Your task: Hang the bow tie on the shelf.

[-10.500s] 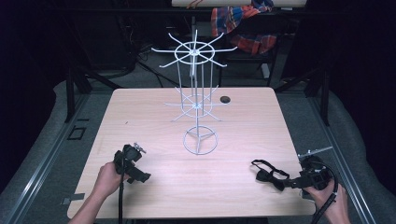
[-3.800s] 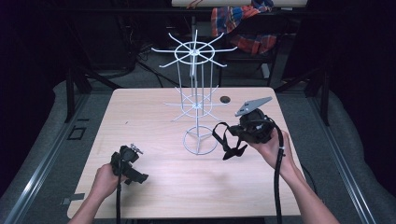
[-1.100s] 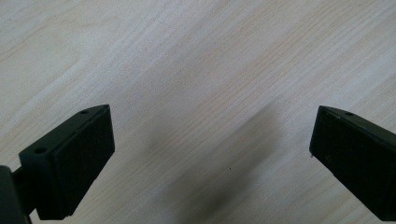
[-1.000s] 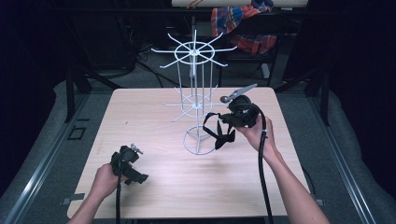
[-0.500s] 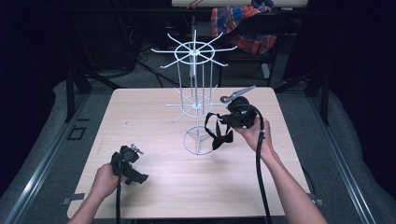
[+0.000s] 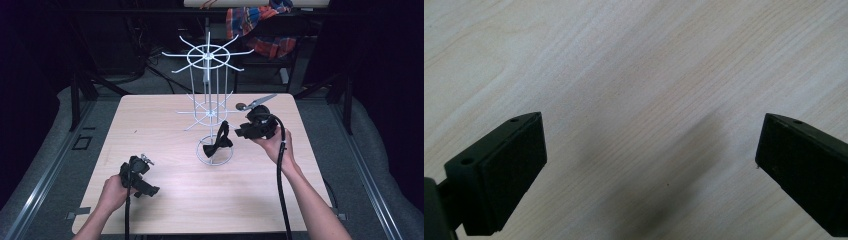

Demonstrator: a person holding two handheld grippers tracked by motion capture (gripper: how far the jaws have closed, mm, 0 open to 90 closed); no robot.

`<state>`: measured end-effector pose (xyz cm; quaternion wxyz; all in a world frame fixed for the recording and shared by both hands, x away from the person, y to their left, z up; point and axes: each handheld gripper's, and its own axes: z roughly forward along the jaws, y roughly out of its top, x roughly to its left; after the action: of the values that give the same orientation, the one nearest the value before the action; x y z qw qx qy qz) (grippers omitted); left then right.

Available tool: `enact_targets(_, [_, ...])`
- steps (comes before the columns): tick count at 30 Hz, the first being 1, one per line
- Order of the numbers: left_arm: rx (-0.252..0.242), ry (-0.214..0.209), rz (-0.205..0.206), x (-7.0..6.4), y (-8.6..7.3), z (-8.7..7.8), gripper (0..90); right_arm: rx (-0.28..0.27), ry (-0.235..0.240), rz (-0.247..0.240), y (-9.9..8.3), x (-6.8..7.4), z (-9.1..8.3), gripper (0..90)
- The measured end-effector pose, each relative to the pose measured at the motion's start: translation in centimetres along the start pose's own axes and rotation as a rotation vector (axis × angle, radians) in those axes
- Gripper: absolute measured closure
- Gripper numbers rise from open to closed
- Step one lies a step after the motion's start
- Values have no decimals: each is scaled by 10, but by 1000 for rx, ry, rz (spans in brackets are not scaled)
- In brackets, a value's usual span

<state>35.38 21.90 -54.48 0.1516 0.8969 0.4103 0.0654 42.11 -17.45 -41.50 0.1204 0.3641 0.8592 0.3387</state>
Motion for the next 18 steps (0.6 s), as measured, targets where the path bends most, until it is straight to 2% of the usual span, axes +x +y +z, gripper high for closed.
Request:
enact_targets(2, [0, 0, 5, 0, 0, 0, 0, -5, -8, 4, -3, 0, -3, 561])
enact_targets(5, [0, -7, 5, 0, -1, 1, 0, 16, -19, -7, -9, 0, -11, 492])
enact_targets(13, [-9, -5, 3, -1, -1, -1, 0, 42, -16, -3, -24, 2, -36, 380])
enact_targets(18, [4, -7, 13, -1, 1, 1, 0, 53, -29, -8, -39, 4, -51, 280])
